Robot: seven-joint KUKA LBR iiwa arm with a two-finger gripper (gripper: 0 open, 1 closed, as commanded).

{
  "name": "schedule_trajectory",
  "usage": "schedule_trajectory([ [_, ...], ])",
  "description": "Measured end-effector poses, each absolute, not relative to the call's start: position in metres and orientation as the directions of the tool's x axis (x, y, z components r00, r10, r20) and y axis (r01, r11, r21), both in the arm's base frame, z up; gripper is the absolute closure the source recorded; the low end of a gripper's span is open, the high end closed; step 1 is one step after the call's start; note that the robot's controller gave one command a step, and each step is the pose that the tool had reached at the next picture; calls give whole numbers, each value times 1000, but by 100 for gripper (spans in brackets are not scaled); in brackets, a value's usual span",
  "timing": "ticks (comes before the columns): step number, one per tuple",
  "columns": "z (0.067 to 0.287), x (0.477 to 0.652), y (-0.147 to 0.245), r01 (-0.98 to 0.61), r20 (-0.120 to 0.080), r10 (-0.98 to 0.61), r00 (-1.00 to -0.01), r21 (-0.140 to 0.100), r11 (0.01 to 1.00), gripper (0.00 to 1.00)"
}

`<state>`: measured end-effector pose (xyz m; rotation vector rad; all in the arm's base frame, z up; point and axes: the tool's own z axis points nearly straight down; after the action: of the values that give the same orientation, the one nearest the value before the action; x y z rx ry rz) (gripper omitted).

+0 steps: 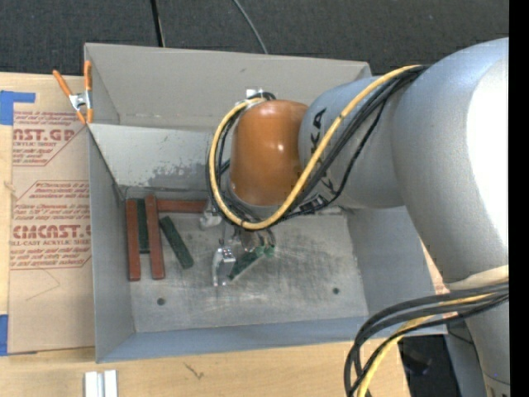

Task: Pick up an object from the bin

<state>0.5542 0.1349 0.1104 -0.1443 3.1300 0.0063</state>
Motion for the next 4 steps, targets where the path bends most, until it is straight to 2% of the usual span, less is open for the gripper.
schedule_trajectory([
  [1, 78, 542, 110, -191, -24, -191, -981, 2, 982, 100],
  [2, 74, 536, 109, -192, -5, -192, -981, 2, 981, 0],
  [3, 74, 537, 109, -192, -6, -192, -981, 2, 981, 0],
  [4, 78, 544, 46, -368, -23, -368, -929, 1, 930, 100],
])
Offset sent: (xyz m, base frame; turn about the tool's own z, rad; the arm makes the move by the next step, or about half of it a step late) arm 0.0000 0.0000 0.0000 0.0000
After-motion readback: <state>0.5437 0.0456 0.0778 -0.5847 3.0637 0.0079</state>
